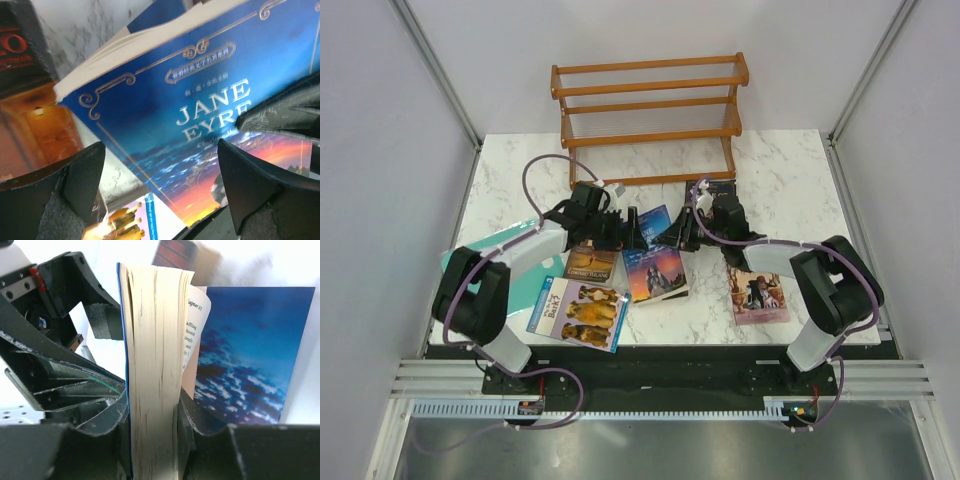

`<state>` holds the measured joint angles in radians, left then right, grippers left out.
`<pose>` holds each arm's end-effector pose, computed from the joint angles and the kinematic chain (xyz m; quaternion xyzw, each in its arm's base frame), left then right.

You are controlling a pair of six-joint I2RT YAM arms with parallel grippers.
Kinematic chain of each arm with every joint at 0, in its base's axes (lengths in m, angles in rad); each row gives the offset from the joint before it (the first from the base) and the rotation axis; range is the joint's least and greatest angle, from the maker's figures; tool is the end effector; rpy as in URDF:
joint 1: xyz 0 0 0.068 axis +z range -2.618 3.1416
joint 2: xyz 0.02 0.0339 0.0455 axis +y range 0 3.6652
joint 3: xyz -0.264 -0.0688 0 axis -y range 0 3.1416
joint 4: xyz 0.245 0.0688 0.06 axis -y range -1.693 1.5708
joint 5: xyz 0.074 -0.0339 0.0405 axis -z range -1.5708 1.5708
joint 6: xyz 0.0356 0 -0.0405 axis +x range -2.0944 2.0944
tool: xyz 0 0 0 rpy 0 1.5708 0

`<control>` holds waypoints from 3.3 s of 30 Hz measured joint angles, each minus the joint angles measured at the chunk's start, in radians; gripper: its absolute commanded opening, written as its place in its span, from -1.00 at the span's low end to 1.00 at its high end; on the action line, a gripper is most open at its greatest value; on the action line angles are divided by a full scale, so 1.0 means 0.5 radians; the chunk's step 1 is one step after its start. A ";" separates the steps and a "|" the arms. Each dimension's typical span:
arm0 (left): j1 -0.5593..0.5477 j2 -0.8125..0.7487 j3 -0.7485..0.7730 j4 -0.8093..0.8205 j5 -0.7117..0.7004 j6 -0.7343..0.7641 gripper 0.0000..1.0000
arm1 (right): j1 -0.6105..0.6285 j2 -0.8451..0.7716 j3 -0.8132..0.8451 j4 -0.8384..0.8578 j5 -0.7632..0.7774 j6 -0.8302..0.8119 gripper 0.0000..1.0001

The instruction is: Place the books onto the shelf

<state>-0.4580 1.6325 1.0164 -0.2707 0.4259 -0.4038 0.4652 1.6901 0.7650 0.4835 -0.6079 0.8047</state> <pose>0.2968 -0.1627 0.2019 0.0958 0.9185 -0.3178 0.2147 0.2948 0.1707 0.1719 -0.0217 0.8215 0.5064 0.2611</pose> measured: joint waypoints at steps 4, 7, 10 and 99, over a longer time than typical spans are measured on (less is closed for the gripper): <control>0.000 -0.241 -0.067 0.057 -0.179 0.052 1.00 | -0.054 -0.043 0.089 -0.013 -0.090 0.008 -1.00; 0.001 -0.343 -0.108 0.098 -0.269 0.066 1.00 | -0.108 -0.044 0.110 0.048 -0.150 0.078 -1.00; 0.011 -0.414 -0.187 0.190 -0.311 0.065 1.00 | -0.166 -0.032 0.110 0.202 -0.218 0.227 -1.00; 0.192 0.158 0.175 1.243 0.715 -0.681 0.87 | -0.217 -0.669 -0.610 0.745 0.117 0.647 -1.00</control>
<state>-0.3618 1.7115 1.1042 0.3508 0.7834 -0.7444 0.3569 1.3556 0.4603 0.8558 -0.5491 1.1282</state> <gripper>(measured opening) 0.890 0.361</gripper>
